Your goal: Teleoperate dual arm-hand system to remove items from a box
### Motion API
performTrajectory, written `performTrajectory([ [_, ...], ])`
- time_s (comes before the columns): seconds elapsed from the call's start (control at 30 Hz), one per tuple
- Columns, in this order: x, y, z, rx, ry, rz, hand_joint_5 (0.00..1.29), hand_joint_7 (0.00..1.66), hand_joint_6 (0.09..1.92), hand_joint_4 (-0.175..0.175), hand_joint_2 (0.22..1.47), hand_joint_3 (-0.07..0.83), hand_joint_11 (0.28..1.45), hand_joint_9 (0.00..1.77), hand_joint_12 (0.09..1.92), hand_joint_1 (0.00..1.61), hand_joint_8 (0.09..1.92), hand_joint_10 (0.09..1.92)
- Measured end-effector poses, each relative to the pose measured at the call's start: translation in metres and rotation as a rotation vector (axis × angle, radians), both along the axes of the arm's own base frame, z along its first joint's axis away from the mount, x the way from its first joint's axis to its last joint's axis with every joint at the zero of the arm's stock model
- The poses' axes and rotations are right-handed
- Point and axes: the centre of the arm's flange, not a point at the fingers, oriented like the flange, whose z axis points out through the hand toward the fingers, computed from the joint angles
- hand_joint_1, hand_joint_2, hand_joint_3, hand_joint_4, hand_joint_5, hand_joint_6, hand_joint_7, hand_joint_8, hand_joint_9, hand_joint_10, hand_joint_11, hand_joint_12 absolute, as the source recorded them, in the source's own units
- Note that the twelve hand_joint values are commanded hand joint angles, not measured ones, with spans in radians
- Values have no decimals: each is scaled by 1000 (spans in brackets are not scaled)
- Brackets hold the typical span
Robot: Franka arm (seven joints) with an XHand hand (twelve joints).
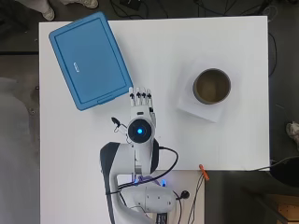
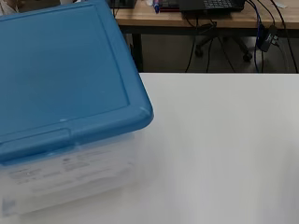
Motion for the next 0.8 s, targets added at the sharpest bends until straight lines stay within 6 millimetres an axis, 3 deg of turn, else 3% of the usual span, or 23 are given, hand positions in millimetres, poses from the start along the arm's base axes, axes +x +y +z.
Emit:
performTrajectory([
  [0.13,17,3,-8,0,30,28,70,176,87,-32,802,0,409,248,87,175,87,87],
  [0.23,37,23,-27,-42,80,75,65,184,87,-33,808,1,406,251,87,168,87,87],
  [0.33,61,44,-53,-67,124,127,45,161,87,-40,818,4,386,231,87,168,87,87],
  [0.47,97,86,-106,-116,215,256,16,135,87,-43,788,-9,380,226,87,117,87,87],
  [0.53,107,101,-122,-124,270,304,18,129,87,-34,796,-5,376,227,87,198,87,87],
  [0.63,112,123,-139,-134,319,387,20,92,87,-25,834,10,370,202,87,288,87,87],
  [0.8,99,138,-150,-327,241,373,0,8,87,-70,801,-10,350,120,87,293,87,87],
])
